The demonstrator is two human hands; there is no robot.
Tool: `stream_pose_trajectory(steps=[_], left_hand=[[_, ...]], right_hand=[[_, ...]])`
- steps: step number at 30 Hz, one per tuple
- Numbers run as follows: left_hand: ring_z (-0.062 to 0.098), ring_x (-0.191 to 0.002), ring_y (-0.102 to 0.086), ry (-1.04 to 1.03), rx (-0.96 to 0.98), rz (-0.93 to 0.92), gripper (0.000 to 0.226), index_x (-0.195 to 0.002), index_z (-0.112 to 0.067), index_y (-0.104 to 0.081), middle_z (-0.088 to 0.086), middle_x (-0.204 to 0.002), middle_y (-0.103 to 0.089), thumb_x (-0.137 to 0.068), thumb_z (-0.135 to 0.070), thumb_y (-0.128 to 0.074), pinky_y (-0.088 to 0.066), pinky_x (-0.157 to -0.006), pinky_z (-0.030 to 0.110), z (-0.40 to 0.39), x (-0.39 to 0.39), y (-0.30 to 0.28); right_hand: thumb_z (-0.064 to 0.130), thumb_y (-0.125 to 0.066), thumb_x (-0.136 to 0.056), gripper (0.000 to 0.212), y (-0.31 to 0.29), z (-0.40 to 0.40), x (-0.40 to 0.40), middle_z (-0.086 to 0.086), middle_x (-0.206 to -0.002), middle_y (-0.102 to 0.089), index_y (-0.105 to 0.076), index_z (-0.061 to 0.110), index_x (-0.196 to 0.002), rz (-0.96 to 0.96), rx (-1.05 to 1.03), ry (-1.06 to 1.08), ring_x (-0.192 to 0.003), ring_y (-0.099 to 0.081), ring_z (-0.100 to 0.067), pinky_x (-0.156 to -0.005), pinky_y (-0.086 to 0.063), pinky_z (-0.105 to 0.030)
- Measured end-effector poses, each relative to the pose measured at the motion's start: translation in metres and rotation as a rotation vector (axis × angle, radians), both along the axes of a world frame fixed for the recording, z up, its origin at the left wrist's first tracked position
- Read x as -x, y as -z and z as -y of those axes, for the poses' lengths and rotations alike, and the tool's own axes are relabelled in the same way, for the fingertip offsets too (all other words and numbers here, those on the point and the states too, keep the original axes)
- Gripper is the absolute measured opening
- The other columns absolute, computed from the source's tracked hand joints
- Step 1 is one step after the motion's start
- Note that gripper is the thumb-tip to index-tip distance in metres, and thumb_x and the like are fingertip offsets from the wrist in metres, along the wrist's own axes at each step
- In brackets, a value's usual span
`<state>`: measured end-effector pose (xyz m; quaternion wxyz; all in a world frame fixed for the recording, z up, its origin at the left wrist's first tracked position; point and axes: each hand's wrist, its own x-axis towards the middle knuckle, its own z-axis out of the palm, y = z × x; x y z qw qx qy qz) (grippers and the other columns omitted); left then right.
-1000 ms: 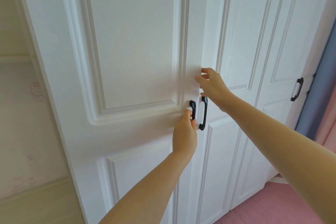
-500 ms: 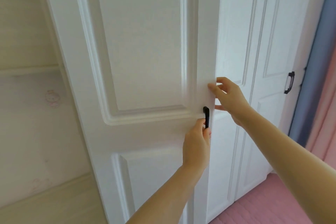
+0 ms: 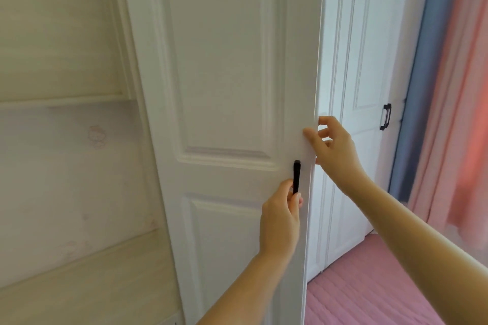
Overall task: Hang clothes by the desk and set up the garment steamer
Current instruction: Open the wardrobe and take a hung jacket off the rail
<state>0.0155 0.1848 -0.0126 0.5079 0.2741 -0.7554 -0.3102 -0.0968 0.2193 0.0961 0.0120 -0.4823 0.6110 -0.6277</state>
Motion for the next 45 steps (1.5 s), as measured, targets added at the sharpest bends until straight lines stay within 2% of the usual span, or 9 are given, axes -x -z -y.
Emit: stream_pose_trajectory(steps=[4, 8, 13, 18, 22, 27, 30, 37, 45], left_hand=[[0.0, -0.084, -0.064, -0.022, 0.009, -0.029, 0.024, -0.12, -0.023, -0.06, -0.01, -0.091, -0.067, -0.098, -0.024, -0.05, -0.051, -0.078, 0.012, -0.035, -0.045, 0.006], [0.0, -0.086, -0.065, -0.05, -0.018, -0.103, 0.027, -0.122, -0.028, -0.06, -0.013, -0.093, -0.068, -0.097, -0.021, -0.052, -0.054, -0.081, 0.016, -0.065, -0.091, 0.008], [-0.002, -0.089, -0.064, -0.104, -0.037, -0.159, 0.036, -0.112, -0.048, -0.053, -0.026, -0.095, -0.063, -0.097, -0.016, -0.052, -0.048, -0.074, 0.008, -0.093, -0.134, 0.005], [-0.004, -0.093, -0.058, -0.173, -0.044, -0.124, 0.028, -0.12, -0.044, -0.05, -0.014, -0.1, -0.061, -0.094, -0.034, -0.055, -0.046, -0.077, 0.009, -0.112, -0.163, 0.006], [0.004, -0.093, -0.062, -0.211, -0.076, -0.128, 0.047, -0.125, -0.042, -0.051, -0.008, -0.1, -0.062, -0.082, -0.039, -0.07, -0.05, -0.081, 0.015, -0.114, -0.185, 0.006], [0.002, -0.092, -0.062, -0.249, -0.091, -0.152, 0.054, -0.128, -0.036, -0.05, -0.008, -0.1, -0.064, -0.08, -0.03, -0.074, -0.048, -0.08, 0.01, -0.116, -0.209, 0.006], [0.001, -0.092, -0.063, -0.243, -0.101, -0.147, 0.054, -0.126, -0.038, -0.048, -0.008, -0.1, -0.067, -0.08, -0.026, -0.074, -0.048, -0.081, 0.009, -0.116, -0.224, 0.004], [0.011, -0.096, -0.066, -0.252, -0.164, -0.165, 0.053, -0.124, -0.041, -0.053, -0.004, -0.103, -0.069, -0.081, -0.02, -0.074, -0.052, -0.094, 0.035, -0.113, -0.249, 0.005], [0.001, -0.105, -0.062, -0.325, -0.164, -0.139, 0.058, -0.139, -0.023, -0.047, -0.012, -0.115, -0.065, -0.085, -0.024, -0.068, -0.051, -0.096, 0.03, -0.122, -0.24, 0.006]], right_hand=[[0.036, -0.058, -0.092, 0.023, 0.004, -0.037, -0.041, 0.002, -0.089, -0.061, -0.052, 0.025, -0.111, -0.089, 0.043, 0.017, -0.074, -0.062, -0.013, -0.059, -0.05, -0.03], [0.036, -0.058, -0.092, 0.028, 0.006, -0.067, -0.084, 0.004, -0.088, -0.058, -0.05, 0.024, -0.116, -0.148, 0.029, -0.031, -0.077, -0.061, -0.008, -0.058, -0.042, -0.019], [0.033, -0.058, -0.093, 0.03, 0.005, -0.091, -0.126, 0.014, -0.088, -0.055, -0.047, 0.023, -0.118, -0.205, 0.009, -0.113, -0.084, -0.058, 0.0, -0.064, -0.046, -0.02], [0.029, -0.057, -0.094, 0.027, 0.005, -0.104, -0.158, 0.012, -0.1, -0.059, -0.045, 0.023, -0.118, -0.225, 0.003, -0.263, -0.089, -0.058, 0.002, -0.074, -0.054, -0.023], [0.029, -0.054, -0.095, 0.035, 0.007, -0.104, -0.173, 0.005, -0.118, -0.062, -0.043, 0.022, -0.128, -0.269, -0.038, -0.383, -0.101, -0.06, -0.007, -0.084, -0.053, -0.024], [0.026, -0.048, -0.098, 0.045, 0.005, -0.103, -0.191, 0.015, -0.123, -0.052, -0.034, 0.027, -0.141, -0.316, -0.096, -0.524, -0.091, -0.052, 0.011, -0.069, -0.043, -0.001], [0.029, -0.047, -0.099, 0.051, 0.006, -0.101, -0.201, 0.005, -0.14, -0.048, -0.026, 0.03, -0.145, -0.343, -0.117, -0.564, -0.107, -0.049, 0.002, -0.093, -0.042, -0.02], [0.035, -0.046, -0.097, 0.056, 0.013, -0.088, -0.221, 0.003, -0.143, -0.045, -0.021, 0.033, -0.147, -0.37, -0.077, -0.61, -0.123, -0.052, -0.012, -0.102, -0.045, -0.039], [0.035, -0.048, -0.096, 0.057, 0.016, -0.079, -0.216, 0.002, -0.143, -0.045, -0.021, 0.031, -0.147, -0.373, -0.053, -0.632, -0.122, -0.052, -0.012, -0.101, -0.044, -0.035]])
